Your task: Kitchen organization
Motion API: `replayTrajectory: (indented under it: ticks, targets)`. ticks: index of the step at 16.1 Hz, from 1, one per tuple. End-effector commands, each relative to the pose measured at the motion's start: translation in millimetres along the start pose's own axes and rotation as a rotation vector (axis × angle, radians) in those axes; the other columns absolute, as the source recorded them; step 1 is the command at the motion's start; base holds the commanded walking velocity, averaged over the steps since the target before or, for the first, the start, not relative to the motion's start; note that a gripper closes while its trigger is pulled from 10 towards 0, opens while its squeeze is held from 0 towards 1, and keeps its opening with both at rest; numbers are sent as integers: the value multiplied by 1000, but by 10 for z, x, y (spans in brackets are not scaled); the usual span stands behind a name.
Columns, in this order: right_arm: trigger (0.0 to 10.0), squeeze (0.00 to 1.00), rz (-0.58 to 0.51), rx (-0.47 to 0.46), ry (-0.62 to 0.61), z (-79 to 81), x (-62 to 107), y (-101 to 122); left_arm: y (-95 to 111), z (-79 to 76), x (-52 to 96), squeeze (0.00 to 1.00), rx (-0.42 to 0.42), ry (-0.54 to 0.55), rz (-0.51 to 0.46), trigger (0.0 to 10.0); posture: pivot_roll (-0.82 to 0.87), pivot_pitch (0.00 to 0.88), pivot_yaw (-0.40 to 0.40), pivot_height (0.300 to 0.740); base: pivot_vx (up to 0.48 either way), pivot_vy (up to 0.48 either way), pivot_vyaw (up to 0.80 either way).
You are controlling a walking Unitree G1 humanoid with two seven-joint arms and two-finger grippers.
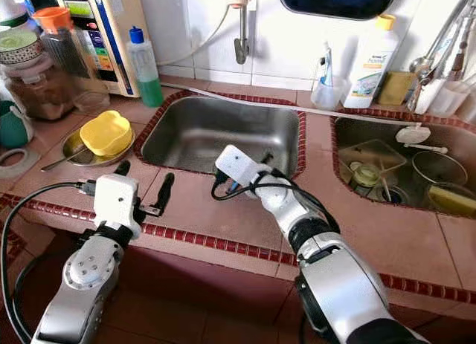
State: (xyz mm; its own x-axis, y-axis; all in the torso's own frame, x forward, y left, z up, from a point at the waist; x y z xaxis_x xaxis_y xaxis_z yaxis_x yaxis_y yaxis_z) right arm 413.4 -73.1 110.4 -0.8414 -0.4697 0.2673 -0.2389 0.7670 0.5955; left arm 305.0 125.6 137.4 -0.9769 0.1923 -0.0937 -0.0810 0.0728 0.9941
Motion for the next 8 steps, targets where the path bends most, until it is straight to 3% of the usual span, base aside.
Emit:
replayTrajectory:
  ticks: [1,8]
  targets:
    - [10000,1000,22,-61,-38,-103,2,-26,44,-26,9,1000,-2,-8,-7,10000,180,12,31,740,0,0,0]
    - [10000,1000,86,-197,-82,-242,77,-225,29,-50,-28,1000,-4,1,-2,10000,170,13,18,740,0,0,0]
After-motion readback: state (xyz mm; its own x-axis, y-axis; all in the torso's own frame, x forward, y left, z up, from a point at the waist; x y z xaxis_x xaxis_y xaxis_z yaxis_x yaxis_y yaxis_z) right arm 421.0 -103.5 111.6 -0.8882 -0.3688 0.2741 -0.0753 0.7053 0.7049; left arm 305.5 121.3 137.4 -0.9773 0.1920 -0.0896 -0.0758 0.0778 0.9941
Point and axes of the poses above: a point about 5 cm out from each wrist's last joint towards the gripper, its own x axis pointing back from the gripper into the wrist, its own y axis along the axis of the wrist's last joint, z = x × y, the point moved 4 cm from there along -x, pointing out of the wrist towards the gripper, and after that the axes turned 14 degrees about x, right-handed, at the moved point
